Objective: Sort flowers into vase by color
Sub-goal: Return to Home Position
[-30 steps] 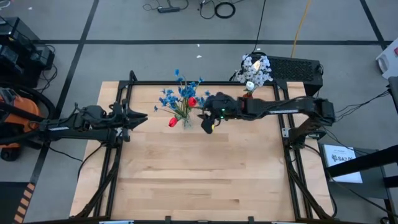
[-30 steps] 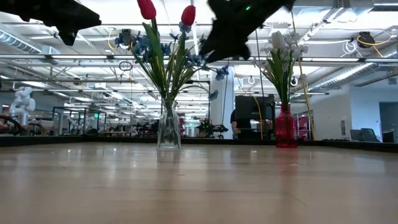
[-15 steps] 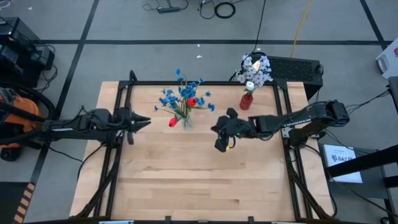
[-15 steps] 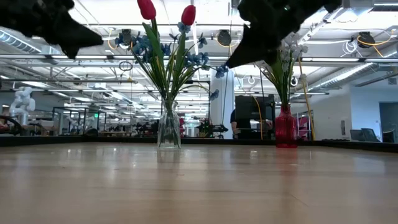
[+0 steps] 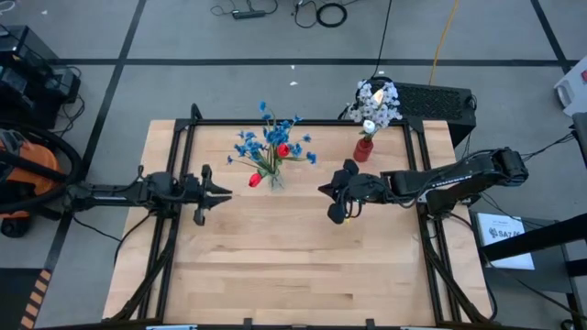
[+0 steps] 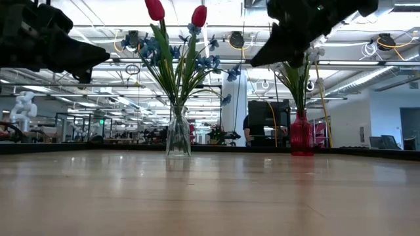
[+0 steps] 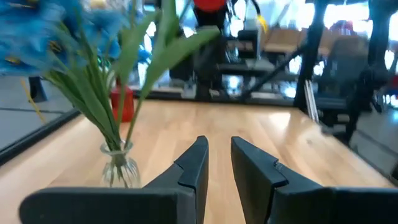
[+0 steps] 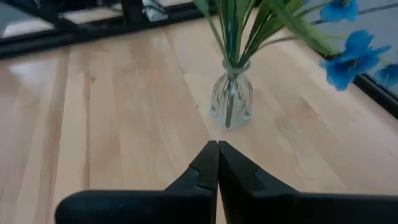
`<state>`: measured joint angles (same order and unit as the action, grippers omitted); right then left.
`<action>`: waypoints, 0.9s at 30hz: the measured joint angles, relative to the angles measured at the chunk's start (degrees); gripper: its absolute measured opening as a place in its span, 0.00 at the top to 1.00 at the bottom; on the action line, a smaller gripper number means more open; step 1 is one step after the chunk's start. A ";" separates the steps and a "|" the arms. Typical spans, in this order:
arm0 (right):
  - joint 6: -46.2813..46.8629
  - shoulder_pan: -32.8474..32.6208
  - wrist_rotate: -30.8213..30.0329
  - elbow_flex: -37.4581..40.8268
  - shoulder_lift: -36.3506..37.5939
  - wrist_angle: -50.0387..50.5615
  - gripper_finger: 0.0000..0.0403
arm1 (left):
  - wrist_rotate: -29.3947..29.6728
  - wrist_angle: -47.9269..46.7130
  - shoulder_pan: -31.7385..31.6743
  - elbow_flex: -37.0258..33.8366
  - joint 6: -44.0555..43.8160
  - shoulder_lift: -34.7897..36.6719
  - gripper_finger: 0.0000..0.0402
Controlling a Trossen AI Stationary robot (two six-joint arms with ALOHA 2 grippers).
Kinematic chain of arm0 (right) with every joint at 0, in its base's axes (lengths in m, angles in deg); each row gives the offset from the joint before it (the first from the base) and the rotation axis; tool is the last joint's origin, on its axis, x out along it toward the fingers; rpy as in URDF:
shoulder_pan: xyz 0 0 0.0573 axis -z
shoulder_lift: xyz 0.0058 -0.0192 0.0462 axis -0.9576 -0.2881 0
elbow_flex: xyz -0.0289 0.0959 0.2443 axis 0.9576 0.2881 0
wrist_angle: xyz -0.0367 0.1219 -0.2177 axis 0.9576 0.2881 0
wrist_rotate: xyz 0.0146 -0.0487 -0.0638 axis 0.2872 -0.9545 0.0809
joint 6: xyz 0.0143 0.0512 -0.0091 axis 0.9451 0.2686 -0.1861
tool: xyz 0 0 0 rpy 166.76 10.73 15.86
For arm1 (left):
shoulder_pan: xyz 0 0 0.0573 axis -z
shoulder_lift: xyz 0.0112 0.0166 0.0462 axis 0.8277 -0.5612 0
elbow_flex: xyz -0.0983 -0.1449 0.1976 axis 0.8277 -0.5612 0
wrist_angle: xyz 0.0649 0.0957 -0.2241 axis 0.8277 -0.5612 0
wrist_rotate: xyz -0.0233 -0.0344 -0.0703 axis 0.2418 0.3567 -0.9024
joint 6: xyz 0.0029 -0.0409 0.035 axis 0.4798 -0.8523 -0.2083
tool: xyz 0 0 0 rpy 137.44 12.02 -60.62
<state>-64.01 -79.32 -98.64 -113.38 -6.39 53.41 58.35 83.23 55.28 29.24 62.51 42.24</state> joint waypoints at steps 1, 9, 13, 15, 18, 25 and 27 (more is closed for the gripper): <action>-0.57 0.00 0.24 0.49 0.28 -0.04 1.00 | 0.43 1.18 0.00 -0.70 -0.59 0.51 0.81; -1.31 -0.04 4.88 5.67 2.18 -1.84 1.00 | 1.53 -0.38 0.02 -0.82 1.70 4.22 0.81; -2.28 -0.04 7.25 10.38 4.35 -7.99 1.00 | 1.77 -1.21 -0.04 -0.82 1.59 5.29 0.81; -2.36 0.02 7.70 13.55 6.20 -11.06 1.00 | 1.75 -2.21 -0.04 -0.82 1.65 5.21 0.81; -2.37 0.16 7.85 18.34 9.07 -15.56 1.00 | 1.31 -2.66 -0.04 -0.82 1.65 4.91 0.81; -2.21 1.23 9.52 26.85 17.30 -17.81 1.00 | 1.34 -4.01 -0.04 -0.84 1.65 4.84 0.81; -2.04 1.38 9.54 29.24 19.84 -18.61 1.00 | 1.34 -4.20 -0.04 -0.84 1.65 4.85 0.81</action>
<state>-66.05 -77.94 -89.10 -84.15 13.45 34.80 59.69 79.03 55.24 28.40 64.16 47.09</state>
